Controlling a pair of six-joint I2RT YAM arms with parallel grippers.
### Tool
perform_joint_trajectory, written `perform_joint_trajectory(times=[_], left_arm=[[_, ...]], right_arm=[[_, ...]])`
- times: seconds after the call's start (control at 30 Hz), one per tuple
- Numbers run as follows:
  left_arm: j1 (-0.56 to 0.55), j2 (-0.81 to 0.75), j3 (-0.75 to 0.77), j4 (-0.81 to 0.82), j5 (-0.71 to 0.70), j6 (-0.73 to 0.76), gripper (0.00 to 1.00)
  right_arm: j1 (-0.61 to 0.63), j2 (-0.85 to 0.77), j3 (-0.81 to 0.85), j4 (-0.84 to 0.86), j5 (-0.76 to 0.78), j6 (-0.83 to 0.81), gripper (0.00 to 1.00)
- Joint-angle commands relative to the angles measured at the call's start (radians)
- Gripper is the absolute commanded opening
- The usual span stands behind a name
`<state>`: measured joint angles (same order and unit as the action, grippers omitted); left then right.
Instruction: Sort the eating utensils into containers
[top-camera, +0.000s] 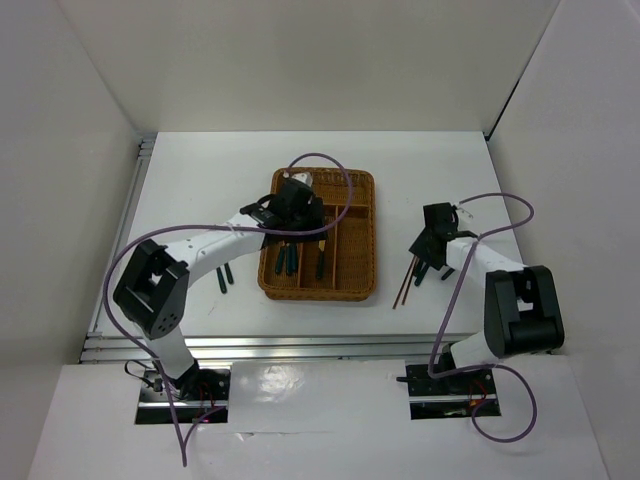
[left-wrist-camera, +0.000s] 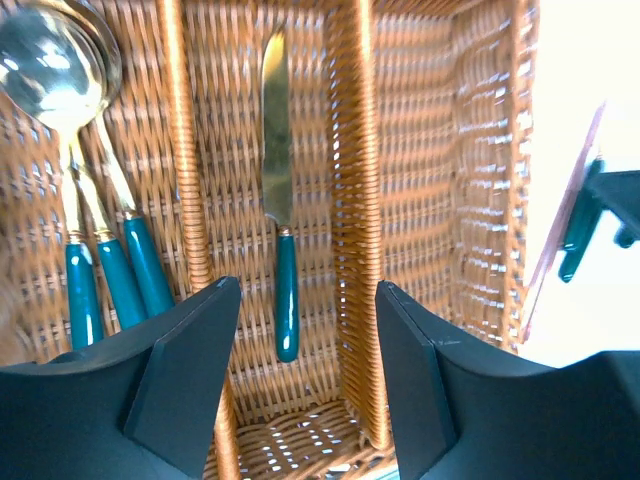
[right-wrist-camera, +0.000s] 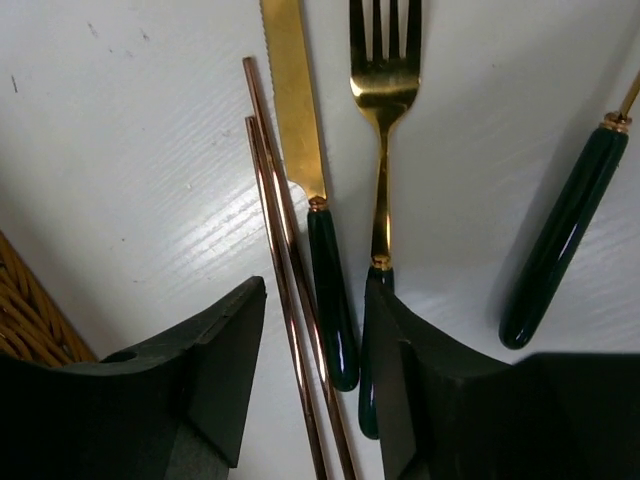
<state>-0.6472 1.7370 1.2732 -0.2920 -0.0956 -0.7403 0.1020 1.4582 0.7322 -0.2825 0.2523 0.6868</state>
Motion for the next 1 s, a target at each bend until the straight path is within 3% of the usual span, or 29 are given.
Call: perform_joint_trajectory(times=[0.0,0.6,0.97], left_arm=[[-0.002,-0.060,0.011,0.002,-0.032,0.021,0.71],[-0.002,-0.059,0.011,-0.016,-0.055,0.039,0.71],[-0.002,-0.059,0.020,-0.026,-0.073,0.048,0.71]], right_arm=[[-0.005,0.025,0.048,0.040,0.019,-0.001,0.51],[-0.005,0.045,0.018,0.031,0.047,0.039,0.29],[-0.005,0.106,0.027,0.011,0.036,0.039,0.31]])
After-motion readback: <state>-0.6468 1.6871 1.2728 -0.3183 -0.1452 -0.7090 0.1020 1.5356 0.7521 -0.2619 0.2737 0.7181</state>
